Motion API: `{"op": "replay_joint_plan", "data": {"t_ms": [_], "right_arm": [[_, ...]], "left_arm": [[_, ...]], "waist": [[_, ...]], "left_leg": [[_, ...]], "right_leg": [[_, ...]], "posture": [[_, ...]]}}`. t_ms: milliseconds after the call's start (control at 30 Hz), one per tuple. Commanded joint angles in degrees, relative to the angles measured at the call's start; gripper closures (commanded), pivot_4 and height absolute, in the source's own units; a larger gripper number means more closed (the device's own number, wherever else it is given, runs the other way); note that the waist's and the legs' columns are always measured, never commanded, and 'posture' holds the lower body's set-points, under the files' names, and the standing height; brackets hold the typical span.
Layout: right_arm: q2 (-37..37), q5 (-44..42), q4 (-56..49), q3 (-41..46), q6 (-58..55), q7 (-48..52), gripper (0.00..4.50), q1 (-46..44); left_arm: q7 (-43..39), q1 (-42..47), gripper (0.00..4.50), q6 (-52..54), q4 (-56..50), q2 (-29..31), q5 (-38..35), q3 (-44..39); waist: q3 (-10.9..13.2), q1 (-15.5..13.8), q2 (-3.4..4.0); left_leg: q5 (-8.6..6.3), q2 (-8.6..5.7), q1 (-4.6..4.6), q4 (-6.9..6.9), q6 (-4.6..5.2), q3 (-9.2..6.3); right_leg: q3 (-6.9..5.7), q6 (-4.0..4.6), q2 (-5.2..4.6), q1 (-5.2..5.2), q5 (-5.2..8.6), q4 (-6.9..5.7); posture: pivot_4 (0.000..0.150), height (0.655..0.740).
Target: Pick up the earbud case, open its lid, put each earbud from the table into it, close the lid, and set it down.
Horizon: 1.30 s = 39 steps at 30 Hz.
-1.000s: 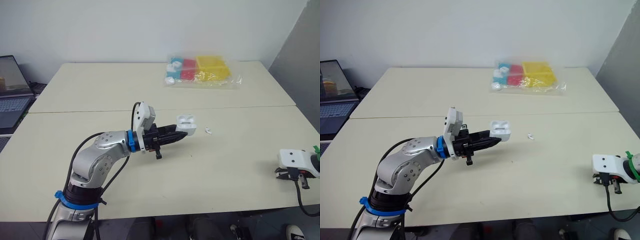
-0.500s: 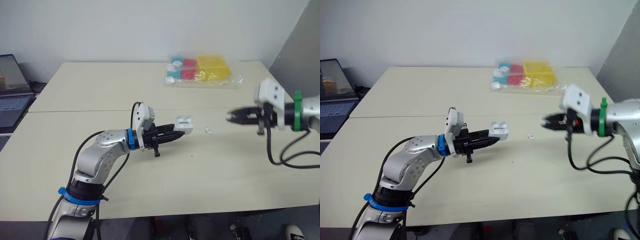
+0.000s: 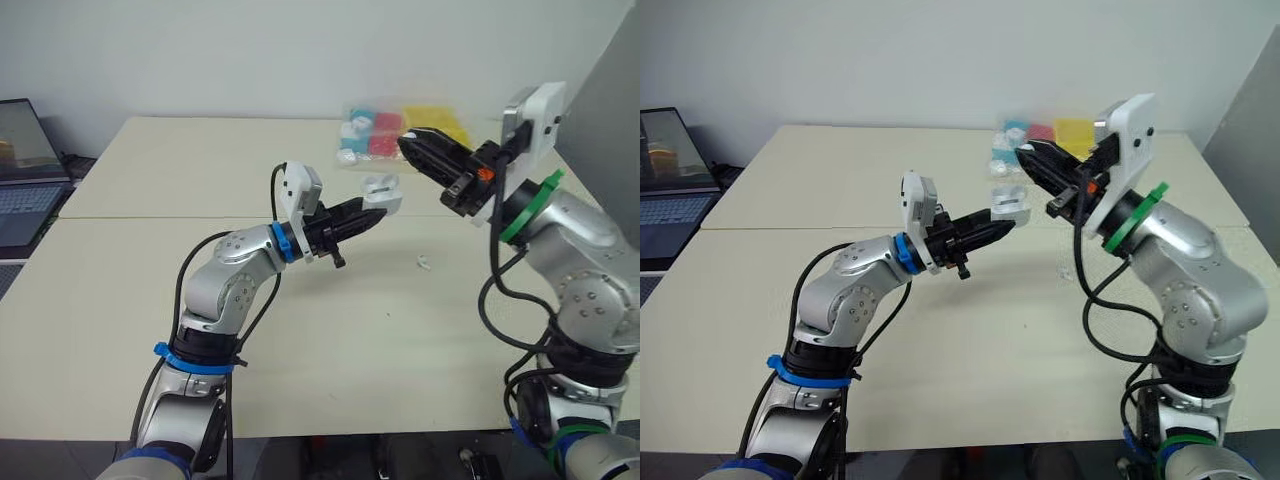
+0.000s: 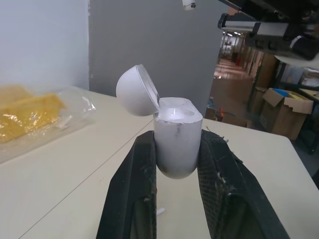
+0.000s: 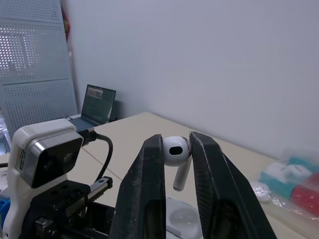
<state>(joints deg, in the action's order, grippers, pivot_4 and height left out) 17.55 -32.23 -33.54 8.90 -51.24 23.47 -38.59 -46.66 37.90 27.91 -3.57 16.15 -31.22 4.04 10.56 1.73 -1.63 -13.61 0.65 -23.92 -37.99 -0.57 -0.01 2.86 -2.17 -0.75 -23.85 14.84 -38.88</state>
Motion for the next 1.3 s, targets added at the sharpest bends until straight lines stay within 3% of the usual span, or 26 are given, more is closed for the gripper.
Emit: {"op": "replay_joint_plan", "data": {"t_ms": [33,533,1300], "right_arm": [[-0.6,1.4,-1.5,-0.9,4.4,-2.3,4.12,0.6],[-0.4,0.8,-2.4,-2.8,8.4,-4.3,4.12,5.9],[-1.0,0.2,-0.1,-3.2,9.3,-5.4,4.12,6.0]], "left_arm": [[0.2,1.6,3.75,-1.9,-0.9,0.3,0.3,-1.5],[0.9,1.3,3.75,-2.6,-1.0,0.4,0.4,-2.0],[-0.3,0.6,3.75,-1.6,-3.2,0.7,-0.4,-2.0]], "waist": [[0.0,0.0,0.01],[0.0,0.0,0.01],[0.0,0.0,0.01]], "left_leg": [[0.01,0.01,0.01,0.00,0.00,-0.02],[0.01,0.02,0.02,0.00,0.01,-0.12],[0.01,0.02,0.02,0.00,0.01,-0.12]], "right_leg": [[-0.03,0.00,0.03,0.00,0.00,-0.02],[-0.16,0.01,0.03,0.06,0.01,0.01],[-0.16,0.01,0.03,0.07,0.01,0.02]], "posture": [[0.150,0.7400],[0.150,0.7400],[0.150,0.7400]]}}
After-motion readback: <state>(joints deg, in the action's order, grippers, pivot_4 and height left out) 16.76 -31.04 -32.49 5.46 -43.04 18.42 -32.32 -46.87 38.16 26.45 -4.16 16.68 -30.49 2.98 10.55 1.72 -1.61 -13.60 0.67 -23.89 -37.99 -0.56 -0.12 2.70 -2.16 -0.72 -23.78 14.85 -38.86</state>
